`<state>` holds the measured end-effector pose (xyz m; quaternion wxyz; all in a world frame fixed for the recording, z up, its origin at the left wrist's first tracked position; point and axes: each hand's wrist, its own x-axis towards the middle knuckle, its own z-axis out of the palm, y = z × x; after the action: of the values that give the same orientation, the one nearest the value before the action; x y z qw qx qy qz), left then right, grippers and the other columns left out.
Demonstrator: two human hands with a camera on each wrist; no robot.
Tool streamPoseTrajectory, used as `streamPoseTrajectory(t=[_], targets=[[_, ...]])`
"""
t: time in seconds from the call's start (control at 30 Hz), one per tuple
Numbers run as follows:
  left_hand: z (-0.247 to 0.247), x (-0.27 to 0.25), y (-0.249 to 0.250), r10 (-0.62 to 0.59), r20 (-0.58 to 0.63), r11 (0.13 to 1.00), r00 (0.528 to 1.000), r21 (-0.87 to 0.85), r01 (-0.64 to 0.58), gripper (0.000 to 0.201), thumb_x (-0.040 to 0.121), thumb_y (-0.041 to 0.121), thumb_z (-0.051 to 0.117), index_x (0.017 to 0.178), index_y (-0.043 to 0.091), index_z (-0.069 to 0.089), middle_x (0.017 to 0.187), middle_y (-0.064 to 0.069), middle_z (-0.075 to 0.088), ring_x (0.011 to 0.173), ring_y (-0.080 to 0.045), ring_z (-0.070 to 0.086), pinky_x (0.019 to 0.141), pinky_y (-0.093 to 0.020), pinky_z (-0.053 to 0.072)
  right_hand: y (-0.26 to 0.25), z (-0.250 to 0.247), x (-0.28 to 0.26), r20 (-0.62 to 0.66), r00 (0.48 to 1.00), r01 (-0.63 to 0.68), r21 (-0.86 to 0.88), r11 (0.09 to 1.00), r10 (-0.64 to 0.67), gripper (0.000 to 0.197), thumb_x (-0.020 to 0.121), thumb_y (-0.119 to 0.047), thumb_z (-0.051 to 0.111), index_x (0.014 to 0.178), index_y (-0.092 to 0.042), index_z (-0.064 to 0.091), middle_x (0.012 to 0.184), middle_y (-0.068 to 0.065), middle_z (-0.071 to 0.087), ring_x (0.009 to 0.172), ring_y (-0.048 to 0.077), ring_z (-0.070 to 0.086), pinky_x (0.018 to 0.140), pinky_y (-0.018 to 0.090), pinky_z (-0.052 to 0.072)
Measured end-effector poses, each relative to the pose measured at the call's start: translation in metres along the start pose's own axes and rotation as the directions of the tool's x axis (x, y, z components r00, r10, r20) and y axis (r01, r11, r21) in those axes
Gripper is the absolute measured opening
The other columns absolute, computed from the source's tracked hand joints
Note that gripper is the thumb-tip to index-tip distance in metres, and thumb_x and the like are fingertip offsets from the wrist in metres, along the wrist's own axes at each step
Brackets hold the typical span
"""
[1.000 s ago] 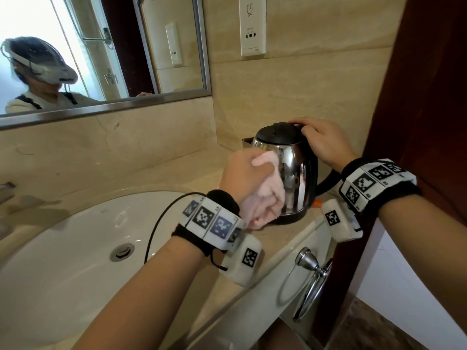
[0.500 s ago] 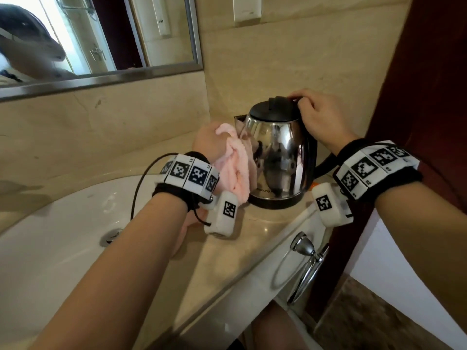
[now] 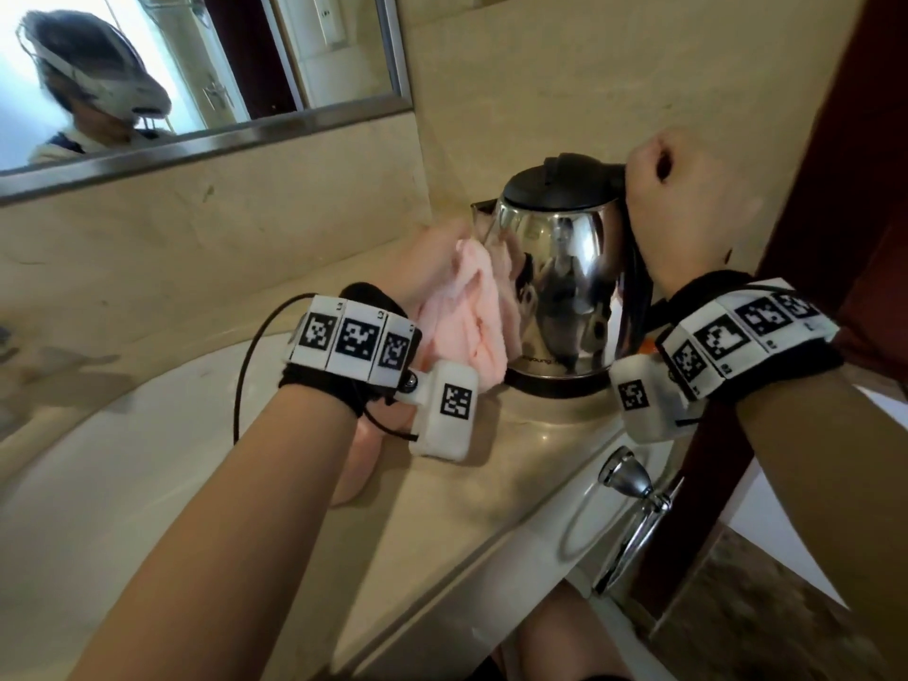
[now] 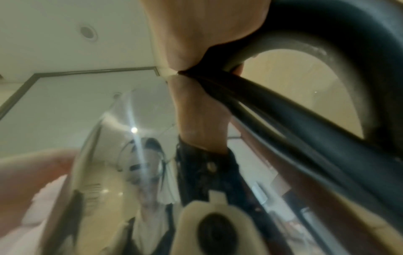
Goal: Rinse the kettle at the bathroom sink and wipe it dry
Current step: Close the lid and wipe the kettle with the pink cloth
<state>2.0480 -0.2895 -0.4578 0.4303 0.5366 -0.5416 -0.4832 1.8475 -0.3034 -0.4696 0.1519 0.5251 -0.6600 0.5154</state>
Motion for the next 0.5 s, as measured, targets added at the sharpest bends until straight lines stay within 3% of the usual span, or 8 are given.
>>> streamPoseTrajectory(t=[0.1, 0.17, 0.3, 0.37, 0.5], targets=[[-0.003, 0.0, 0.004, 0.023, 0.072, 0.993, 0.997, 0.113, -0.031, 0.006, 0.089, 0.013, 0.048, 0.093, 0.009, 0.048, 0.08, -0.005, 0.055, 0.073, -0.018, 0.058, 0.072, -0.033, 0.05, -0.001, 0.006, 0.0, -0.025, 1.0, 0.002, 0.026, 1.0, -0.001, 0.037, 0.091, -0.034, 0.032, 0.083, -0.011, 0.059, 0.068, 0.004, 0.049, 0.062, 0.023, 0.046, 0.058, 0.032, 0.029], [-0.007, 0.001, 0.005, 0.085, 0.023, 0.98, 0.996, 0.178, -0.088, 0.026, 0.086, 0.009, 0.053, 0.108, 0.011, 0.04, 0.089, -0.002, 0.052, 0.084, -0.018, 0.059, 0.07, -0.03, 0.049, -0.002, 0.009, 0.0, -0.017, 1.0, 0.0, 0.058, 0.998, 0.001, 0.036, 0.091, -0.034, 0.031, 0.083, -0.011, 0.058, 0.068, 0.004, 0.05, 0.063, 0.024, 0.047, 0.057, 0.035, 0.032], [-0.011, -0.002, 0.002, 0.222, -0.103, 0.952, 0.97, 0.236, -0.193, 0.036, 0.082, 0.005, 0.063, 0.113, 0.014, 0.049, 0.096, 0.0, 0.057, 0.091, -0.018, 0.059, 0.071, -0.026, 0.051, -0.009, 0.014, 0.0, 0.006, 1.0, 0.002, 0.057, 0.998, -0.002, 0.035, 0.092, -0.032, 0.032, 0.088, -0.011, 0.06, 0.072, 0.003, 0.051, 0.066, 0.021, 0.047, 0.059, 0.032, 0.031], [-0.015, -0.005, 0.002, 0.271, -0.155, 0.945, 0.95, 0.23, -0.232, 0.041, 0.079, 0.004, 0.066, 0.117, 0.011, 0.055, 0.105, -0.005, 0.061, 0.097, -0.021, 0.06, 0.079, -0.03, 0.053, -0.014, 0.016, -0.001, 0.018, 1.0, 0.008, 0.056, 0.998, -0.009, 0.034, 0.093, -0.031, 0.033, 0.09, -0.01, 0.06, 0.073, 0.003, 0.051, 0.067, 0.02, 0.048, 0.059, 0.032, 0.031], [-0.015, -0.009, 0.001, 0.34, -0.144, 0.926, 0.929, 0.226, -0.304, 0.036, 0.077, 0.007, 0.067, 0.112, 0.012, 0.063, 0.109, -0.007, 0.065, 0.102, -0.023, 0.062, 0.082, -0.034, 0.054, -0.017, 0.021, 0.0, 0.032, 0.999, 0.023, 0.044, 0.999, -0.024, 0.035, 0.094, -0.029, 0.032, 0.089, -0.008, 0.059, 0.072, 0.004, 0.051, 0.067, 0.021, 0.047, 0.059, 0.032, 0.03]])
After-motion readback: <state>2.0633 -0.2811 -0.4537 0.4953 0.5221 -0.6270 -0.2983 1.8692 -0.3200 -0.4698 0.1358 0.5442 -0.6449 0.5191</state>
